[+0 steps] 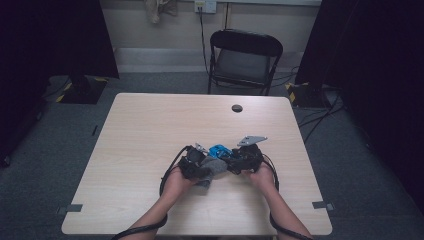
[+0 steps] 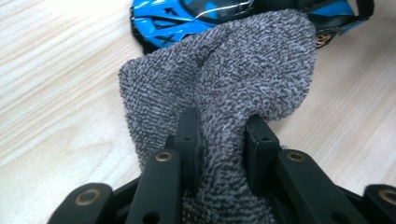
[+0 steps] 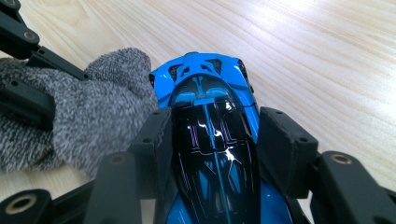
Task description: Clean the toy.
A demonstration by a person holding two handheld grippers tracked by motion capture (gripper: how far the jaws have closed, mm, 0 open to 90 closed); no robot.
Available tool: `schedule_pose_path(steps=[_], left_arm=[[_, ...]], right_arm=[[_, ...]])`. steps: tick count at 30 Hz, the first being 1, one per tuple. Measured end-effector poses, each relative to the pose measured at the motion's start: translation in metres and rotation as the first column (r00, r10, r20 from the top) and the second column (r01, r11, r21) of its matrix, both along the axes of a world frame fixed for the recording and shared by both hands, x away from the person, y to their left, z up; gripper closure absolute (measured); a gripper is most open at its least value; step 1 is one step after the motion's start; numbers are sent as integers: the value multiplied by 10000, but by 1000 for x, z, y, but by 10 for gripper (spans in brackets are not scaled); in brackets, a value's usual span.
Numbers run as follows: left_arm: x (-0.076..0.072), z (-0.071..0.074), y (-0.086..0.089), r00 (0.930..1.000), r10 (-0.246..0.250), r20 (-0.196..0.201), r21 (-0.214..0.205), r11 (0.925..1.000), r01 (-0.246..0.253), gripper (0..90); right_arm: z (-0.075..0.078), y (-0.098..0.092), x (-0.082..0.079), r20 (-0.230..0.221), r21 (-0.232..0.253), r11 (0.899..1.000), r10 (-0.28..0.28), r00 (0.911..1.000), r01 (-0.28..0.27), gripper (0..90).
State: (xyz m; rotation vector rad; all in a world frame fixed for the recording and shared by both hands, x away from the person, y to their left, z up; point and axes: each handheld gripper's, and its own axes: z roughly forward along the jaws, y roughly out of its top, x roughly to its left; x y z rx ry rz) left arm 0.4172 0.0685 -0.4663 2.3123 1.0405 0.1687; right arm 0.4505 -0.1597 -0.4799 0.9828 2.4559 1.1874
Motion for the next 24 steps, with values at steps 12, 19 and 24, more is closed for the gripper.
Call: schedule_pose_path(steps=[12,19,24], left_arm=[[6,0,15,9988,482,84,5,9988,-482,710],[8,0,17,9985,546,74,43,9985,-546,710],[10,0,20,9979,640,76,53,9979,-641,711]], right_arm=[[0,0,0,-4,4,10000,7,10000,-7,460],[0,0,0,-21,-8,10000,-4,10000,4,459],[0,0,0,-11,-19,10000,1,10000,-1,459]])
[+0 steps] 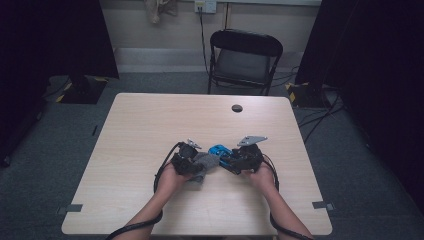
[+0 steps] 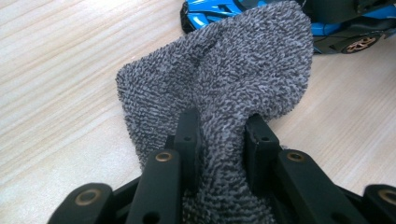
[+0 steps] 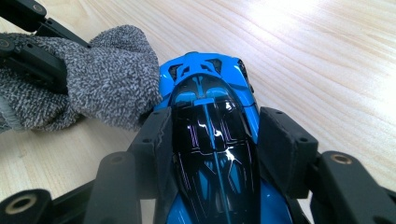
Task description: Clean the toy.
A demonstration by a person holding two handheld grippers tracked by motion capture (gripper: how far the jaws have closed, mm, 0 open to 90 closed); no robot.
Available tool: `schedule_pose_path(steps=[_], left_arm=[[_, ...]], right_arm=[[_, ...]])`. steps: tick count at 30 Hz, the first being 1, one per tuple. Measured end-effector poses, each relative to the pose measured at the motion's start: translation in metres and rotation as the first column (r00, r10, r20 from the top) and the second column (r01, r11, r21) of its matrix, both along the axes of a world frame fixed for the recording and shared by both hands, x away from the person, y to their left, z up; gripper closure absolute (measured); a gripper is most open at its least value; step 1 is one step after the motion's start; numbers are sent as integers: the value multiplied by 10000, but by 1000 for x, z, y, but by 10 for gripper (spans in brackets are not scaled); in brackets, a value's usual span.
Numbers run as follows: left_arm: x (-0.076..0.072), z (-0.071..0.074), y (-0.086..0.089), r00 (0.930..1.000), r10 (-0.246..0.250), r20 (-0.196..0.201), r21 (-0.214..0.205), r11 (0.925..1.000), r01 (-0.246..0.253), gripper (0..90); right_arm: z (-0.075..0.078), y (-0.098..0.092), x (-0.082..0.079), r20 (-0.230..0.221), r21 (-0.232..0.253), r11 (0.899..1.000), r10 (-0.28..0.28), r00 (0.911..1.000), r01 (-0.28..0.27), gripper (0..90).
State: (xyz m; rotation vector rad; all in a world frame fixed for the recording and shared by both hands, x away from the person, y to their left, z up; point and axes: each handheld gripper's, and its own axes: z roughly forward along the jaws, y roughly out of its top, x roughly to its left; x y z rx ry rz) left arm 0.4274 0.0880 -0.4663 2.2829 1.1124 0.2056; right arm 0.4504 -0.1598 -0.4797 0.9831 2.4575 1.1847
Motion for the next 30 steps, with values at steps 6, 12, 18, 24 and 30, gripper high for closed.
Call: schedule_pose_path(steps=[6,12,18,24,30], left_arm=[[2,0,5,9998,203,52,40,9998,-203,711],[6,0,14,9988,494,18,10,9988,-494,712],[6,1,23,9964,845,46,-53,9964,-845,712],[-1,6,31,9966,798,181,-75,9968,-797,712],[-6,15,33,9976,638,282,-179,9978,-633,711]], right_arm=[[0,0,0,-23,-13,10000,9,10000,-9,459],[0,0,0,9,-15,10000,-8,10000,8,459],[0,0,0,-9,-11,10000,-7,10000,7,459],[0,0,0,-30,-25,10000,-4,10000,4,459],[0,0,0,-22,-23,10000,-13,10000,13,459]])
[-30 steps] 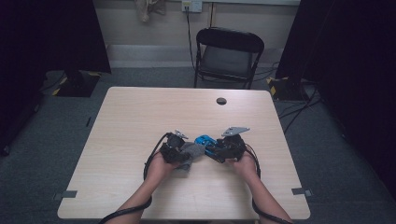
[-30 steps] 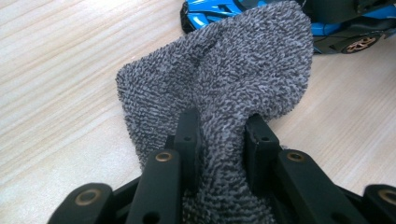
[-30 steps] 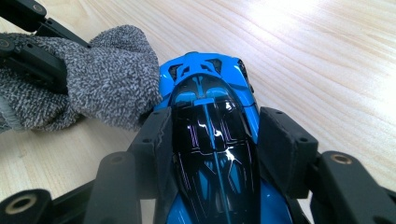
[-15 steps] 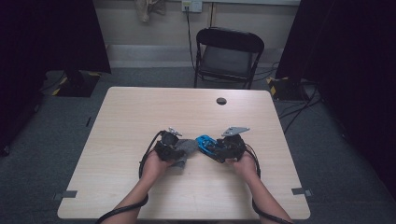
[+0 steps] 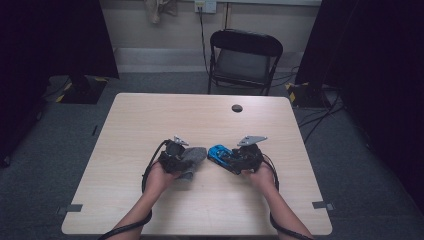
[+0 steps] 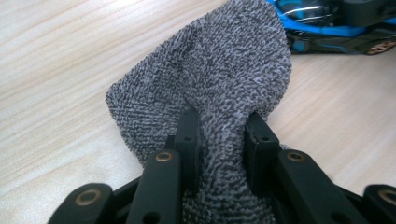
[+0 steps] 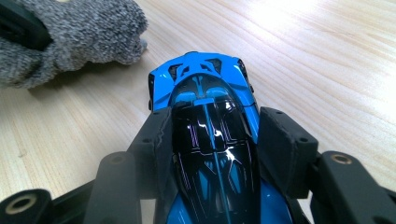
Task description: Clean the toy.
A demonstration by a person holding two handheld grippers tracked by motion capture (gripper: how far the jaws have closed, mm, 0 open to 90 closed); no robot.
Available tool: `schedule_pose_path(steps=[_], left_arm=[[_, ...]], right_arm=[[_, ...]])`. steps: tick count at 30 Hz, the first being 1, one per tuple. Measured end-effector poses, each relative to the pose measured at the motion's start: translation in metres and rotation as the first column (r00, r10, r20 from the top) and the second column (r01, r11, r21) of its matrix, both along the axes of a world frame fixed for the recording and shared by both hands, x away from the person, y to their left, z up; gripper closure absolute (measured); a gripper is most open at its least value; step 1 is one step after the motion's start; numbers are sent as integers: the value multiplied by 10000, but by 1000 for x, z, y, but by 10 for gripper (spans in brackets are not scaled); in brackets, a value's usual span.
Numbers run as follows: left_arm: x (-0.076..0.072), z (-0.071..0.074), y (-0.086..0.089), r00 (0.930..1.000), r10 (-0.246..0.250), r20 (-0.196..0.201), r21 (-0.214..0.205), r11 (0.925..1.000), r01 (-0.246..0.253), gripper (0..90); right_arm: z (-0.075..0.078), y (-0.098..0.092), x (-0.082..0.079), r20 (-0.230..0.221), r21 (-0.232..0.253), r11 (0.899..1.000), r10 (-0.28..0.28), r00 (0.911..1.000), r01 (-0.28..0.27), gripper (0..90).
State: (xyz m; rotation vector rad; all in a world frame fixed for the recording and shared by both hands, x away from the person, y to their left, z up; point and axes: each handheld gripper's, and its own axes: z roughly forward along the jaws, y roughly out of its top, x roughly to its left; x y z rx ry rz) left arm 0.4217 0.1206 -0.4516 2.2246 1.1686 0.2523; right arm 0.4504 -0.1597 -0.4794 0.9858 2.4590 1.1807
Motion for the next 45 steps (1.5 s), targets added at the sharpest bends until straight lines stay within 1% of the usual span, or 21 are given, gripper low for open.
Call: schedule_pose_path(steps=[2,7,10,12,16,20,22,24,26,28,30,32,33,34,35,37,39,41,43,44,45], left_arm=[[-3,3,-3,9999,-132,54,-52,9999,132,711],[-14,9,-16,9971,-717,242,-97,9974,720,712],[-20,12,-25,9937,-1080,306,-222,9938,1087,711],[-24,12,-30,9917,-1256,264,-510,9906,1268,711],[-31,10,-42,9865,-1618,257,-482,9855,1629,712],[-39,8,-55,9779,-2083,162,-553,9764,2089,712],[-42,5,-60,9758,-2184,134,-636,9737,2188,712],[-44,1,-65,9702,-2424,23,-603,9684,2421,712],[-45,-2,-69,9688,-2478,-39,-666,9667,2470,712],[-47,-4,-72,9658,-2592,-93,-607,9642,2582,712],[-49,-6,-76,9591,-2824,-202,-605,9579,2807,713],[-51,-8,-80,9568,-2898,-227,-593,9558,2881,713],[-51,-9,-82,9529,-3023,-249,-538,9522,3007,713],[-51,-10,-83,9520,-3053,-220,-521,9513,3039,713],[-52,-11,-85,9480,-3167,-309,-522,9477,3149,713],[-53,-12,-89,9450,-3260,-263,-592,9442,3240,713],[-54,-13,-93,9390,-3421,-352,-670,9383,3393,712],[-55,-14,-98,9368,-3475,-404,-644,9365,3446,712],[-53,-16,-101,9378,-3442,-451,-652,9378,3410,713],[-52,-17,-102,9404,-3371,-454,-679,9402,3338,713],[-51,-17,-103,9398,-3382,-493,-622,9401,3351,713]], right_arm=[[0,0,0,1,3,10000,-2,10000,2,459],[0,0,0,-14,3,10000,0,10000,0,459],[0,0,1,-22,30,10000,2,10000,-2,459],[0,0,1,-25,20,10000,4,10000,-4,459],[0,0,0,-14,40,10000,-24,10000,24,459],[0,0,0,-35,22,10000,-28,10000,28,459],[0,0,1,-32,34,10000,-15,10000,15,459],[0,0,0,-17,48,10000,-39,10000,39,459],[-1,-1,0,15,72,10000,-50,10000,50,459],[0,0,-1,1,45,10000,-64,10000,64,458],[0,0,0,-26,50,10000,-51,10000,51,459],[0,0,0,-35,33,10000,-32,10000,32,458],[0,0,0,-33,45,10000,-27,10000,28,459],[0,0,0,-31,51,10000,-33,10000,33,459],[0,0,0,-29,58,10000,-30,10000,30,458],[-1,0,0,-1,77,10000,-50,10000,50,459],[-1,-1,0,-22,95,9999,-51,10000,51,458],[0,0,0,-24,44,10000,-31,10000,31,459],[0,0,0,-27,45,10000,-20,10000,20,459],[0,0,0,-30,53,10000,-31,10000,31,459],[0,0,0,-28,55,10000,-36,10000,36,458]])
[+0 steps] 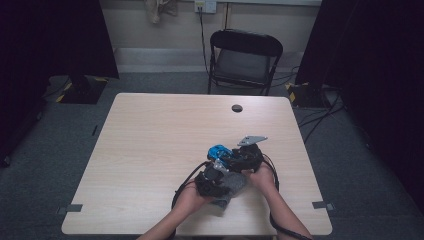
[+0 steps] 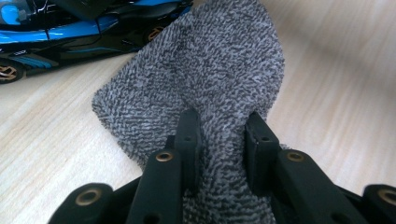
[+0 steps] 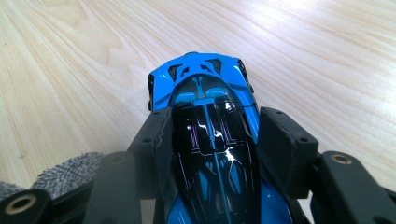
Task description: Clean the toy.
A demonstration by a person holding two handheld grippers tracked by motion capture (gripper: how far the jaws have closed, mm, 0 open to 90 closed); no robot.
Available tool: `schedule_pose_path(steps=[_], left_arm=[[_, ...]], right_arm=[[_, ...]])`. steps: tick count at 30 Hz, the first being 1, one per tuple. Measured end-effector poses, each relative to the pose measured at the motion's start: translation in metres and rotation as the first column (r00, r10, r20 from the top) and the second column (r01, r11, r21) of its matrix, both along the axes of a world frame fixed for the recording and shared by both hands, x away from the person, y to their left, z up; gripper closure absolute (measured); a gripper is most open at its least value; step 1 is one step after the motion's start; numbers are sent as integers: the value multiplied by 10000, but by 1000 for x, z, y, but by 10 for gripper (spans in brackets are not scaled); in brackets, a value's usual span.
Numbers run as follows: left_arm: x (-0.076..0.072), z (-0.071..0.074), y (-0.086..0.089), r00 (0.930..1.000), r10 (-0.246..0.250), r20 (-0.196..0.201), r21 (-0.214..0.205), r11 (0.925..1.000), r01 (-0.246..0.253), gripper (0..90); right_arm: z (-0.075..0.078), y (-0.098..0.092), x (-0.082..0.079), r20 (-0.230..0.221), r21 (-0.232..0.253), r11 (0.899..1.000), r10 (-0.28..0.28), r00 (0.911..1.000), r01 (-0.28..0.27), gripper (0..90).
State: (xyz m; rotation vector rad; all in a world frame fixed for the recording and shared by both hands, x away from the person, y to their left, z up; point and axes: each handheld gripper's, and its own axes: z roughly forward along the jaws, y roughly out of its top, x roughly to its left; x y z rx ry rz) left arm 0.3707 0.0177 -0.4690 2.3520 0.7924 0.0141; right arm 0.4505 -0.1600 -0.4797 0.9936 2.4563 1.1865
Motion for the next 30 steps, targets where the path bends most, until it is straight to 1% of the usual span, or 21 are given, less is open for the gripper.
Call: schedule_pose_path(steps=[2,4,5,6,9,12,13,16,19,21,22,26,27,28,30], left_arm=[[3,-1,-3,9999,92,87,34,10000,-92,713],[4,0,-5,9998,205,75,78,9998,-205,712],[6,-1,-5,9997,236,96,19,9997,-236,711],[8,-1,-5,9997,254,48,50,9997,-254,711],[13,-1,-4,9994,346,62,97,9994,-347,711],[13,-1,-3,9991,425,76,97,9990,-425,711],[14,0,-2,9991,404,91,145,9991,-405,711],[17,0,3,9983,556,165,196,9982,-559,711],[20,0,9,9973,724,150,199,9972,-727,710],[21,0,13,9958,895,168,128,9959,-897,709],[22,0,14,9958,900,172,136,9958,-902,710],[25,0,20,9944,1039,204,217,9943,-1043,710],[25,1,21,9933,1122,267,248,9933,-1129,709],[27,1,24,9937,1100,211,288,9935,-1106,710],[28,1,27,9914,1283,251,305,9912,-1291,709]], right_arm=[[0,0,-1,29,30,10000,-9,10000,9,459],[0,0,-1,46,12,10000,-20,10000,20,459],[0,0,-1,51,11,10000,-23,10000,23,459],[0,0,-1,50,3,10000,-27,10000,27,458],[0,0,-1,44,-47,10000,-64,10000,64,458],[0,0,-1,29,-47,10000,-64,10000,65,458],[0,0,-1,22,-45,10000,-62,10000,62,458],[0,0,-1,15,-55,10000,-52,10000,52,458],[0,0,-1,17,-60,10000,-52,10000,53,458],[0,0,-1,35,-41,10000,-65,10000,65,458],[0,0,-1,34,-51,10000,-59,10000,59,458],[0,0,-1,9,-72,10000,-50,10000,50,458],[0,0,-1,6,-70,10000,-52,10000,52,458],[0,0,-1,6,-68,10000,-57,10000,57,458],[0,0,-1,9,-74,10000,-52,10000,52,458]])
